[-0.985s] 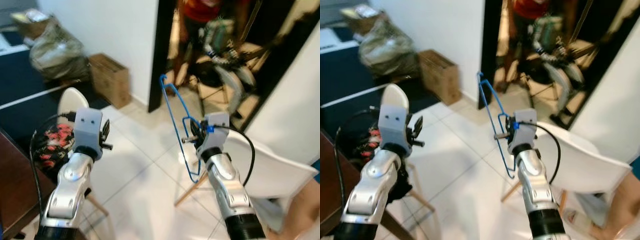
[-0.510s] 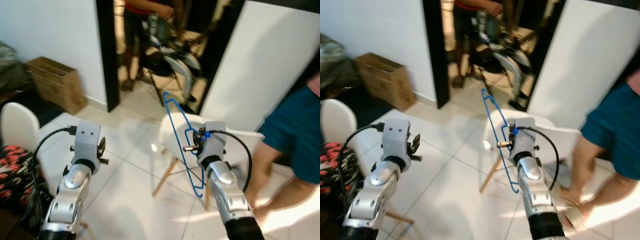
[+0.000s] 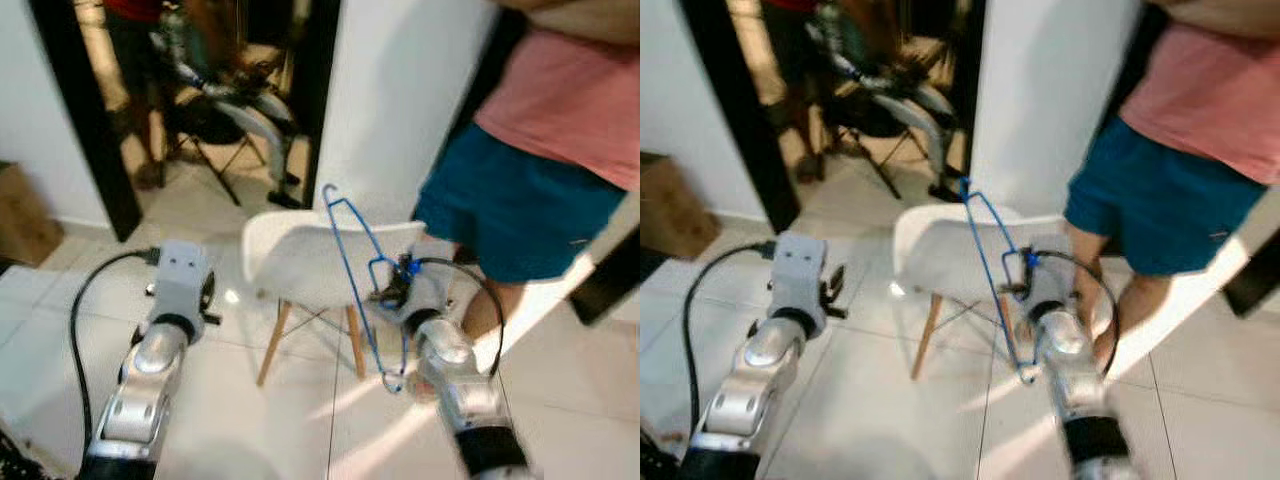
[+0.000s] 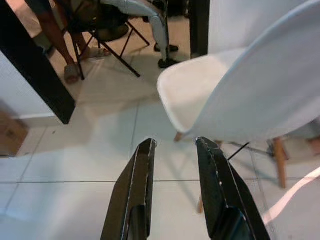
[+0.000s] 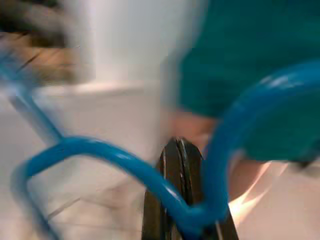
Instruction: Hang hanger
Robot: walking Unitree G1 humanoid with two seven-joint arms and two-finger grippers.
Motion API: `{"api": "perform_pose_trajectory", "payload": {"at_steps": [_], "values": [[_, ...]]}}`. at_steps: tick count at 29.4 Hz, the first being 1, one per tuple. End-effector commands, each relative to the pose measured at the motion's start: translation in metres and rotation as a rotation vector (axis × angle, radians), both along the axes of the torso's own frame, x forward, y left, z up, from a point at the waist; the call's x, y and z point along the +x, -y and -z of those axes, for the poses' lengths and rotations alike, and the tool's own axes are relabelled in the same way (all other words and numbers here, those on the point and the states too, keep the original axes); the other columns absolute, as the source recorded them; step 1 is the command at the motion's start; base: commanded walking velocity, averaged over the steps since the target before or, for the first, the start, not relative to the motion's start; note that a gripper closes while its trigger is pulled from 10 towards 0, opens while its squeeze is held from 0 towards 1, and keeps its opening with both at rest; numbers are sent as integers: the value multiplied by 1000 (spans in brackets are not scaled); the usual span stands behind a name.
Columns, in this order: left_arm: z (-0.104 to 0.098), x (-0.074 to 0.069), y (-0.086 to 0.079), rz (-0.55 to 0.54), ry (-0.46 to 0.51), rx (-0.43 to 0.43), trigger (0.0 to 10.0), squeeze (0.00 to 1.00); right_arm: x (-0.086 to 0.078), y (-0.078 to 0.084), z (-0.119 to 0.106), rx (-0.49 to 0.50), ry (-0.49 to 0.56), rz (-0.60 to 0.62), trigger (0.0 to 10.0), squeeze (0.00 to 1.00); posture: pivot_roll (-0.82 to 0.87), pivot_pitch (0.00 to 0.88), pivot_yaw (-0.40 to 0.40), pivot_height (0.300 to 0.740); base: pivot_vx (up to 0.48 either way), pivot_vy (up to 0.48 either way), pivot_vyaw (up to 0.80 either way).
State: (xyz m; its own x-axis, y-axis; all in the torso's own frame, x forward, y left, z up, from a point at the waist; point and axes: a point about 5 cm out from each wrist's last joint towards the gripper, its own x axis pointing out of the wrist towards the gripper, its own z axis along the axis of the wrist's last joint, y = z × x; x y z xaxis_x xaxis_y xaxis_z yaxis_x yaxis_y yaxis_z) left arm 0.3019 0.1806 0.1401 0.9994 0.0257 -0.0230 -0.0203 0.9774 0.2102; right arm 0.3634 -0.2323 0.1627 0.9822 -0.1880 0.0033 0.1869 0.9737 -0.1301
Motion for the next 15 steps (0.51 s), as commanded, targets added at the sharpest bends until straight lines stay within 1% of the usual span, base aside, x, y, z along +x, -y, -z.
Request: {"api": "perform_pose_trajectory", "payload": {"at_steps": [1, 2, 3, 4, 5, 6, 7, 8, 10, 11, 12, 13, 14, 15], "values": [[0, 1, -1, 8, -7, 4, 10000, 0, -1, 26, -12, 36, 60, 108, 10000, 0, 5, 106, -53, 740, 0, 0, -800], [0, 3, -2, 9, -6, 7, 10000, 0, 2, 37, -28, 37, 109, 126, 10000, 0, -2, 110, -55, 740, 0, 0, -800], [0, 3, -2, 9, -6, 7, 10000, 0, 2, 37, -28, 37, 109, 126, 10000, 0, -2, 110, -55, 740, 0, 0, -800], [-1, 5, -2, 10, 0, 10, 10000, 0, 3, 27, -37, 47, 165, 51, 10000, 0, -6, 100, -63, 740, 0, 0, -800], [-1, 5, -2, 10, 0, 10, 10000, 0, 3, 27, -37, 47, 165, 51, 10000, 0, -6, 100, -63, 740, 0, 0, -800], [-3, 7, 1, 9, 9, 10, 10000, 0, 2, 9, -26, 40, 147, -16, 10000, 0, 9, 100, -70, 740, 0, 0, -800], [-3, 7, 1, 9, 9, 10, 10000, 0, 2, 9, -26, 40, 147, -16, 10000, 0, 9, 100, -70, 740, 0, 0, -800], [-4, 7, 2, 9, 11, 10, 10000, 0, 2, 5, -26, 43, 155, -18, 10000, 0, 14, 108, -72, 740, 0, 0, -800], [-4, 7, 2, 9, 11, 10, 10000, 0, 2, 5, -26, 43, 155, -18, 10000, 0, 14, 108, -72, 740, 0, 0, -800], [-4, 7, 3, 11, 12, 14, 10000, 0, 4, 2, -35, 50, 198, -21, 10000, 0, 15, 112, -71, 740, 0, 0, -800], [-4, 6, 2, 12, 10, 18, 10000, 0, 6, 0, -51, 58, 266, -19, 10000, 0, 7, 99, -71, 740, 0, 0, -800], [-4, 6, 2, 12, 10, 18, 10000, 0, 6, 0, -51, 58, 266, -19, 10000, 0, 7, 99, -71, 740, 0, 0, -800], [-3, 6, 1, 10, 9, 21, 10000, 0, 8, 1, -67, 57, 326, -8, 10000, 0, 9, 97, -74, 740, 0, 0, -800], [-3, 6, 1, 10, 9, 21, 10000, 0, 8, 1, -67, 57, 326, -8, 10000, 0, 9, 97, -74, 740, 0, 0, -800]]}}
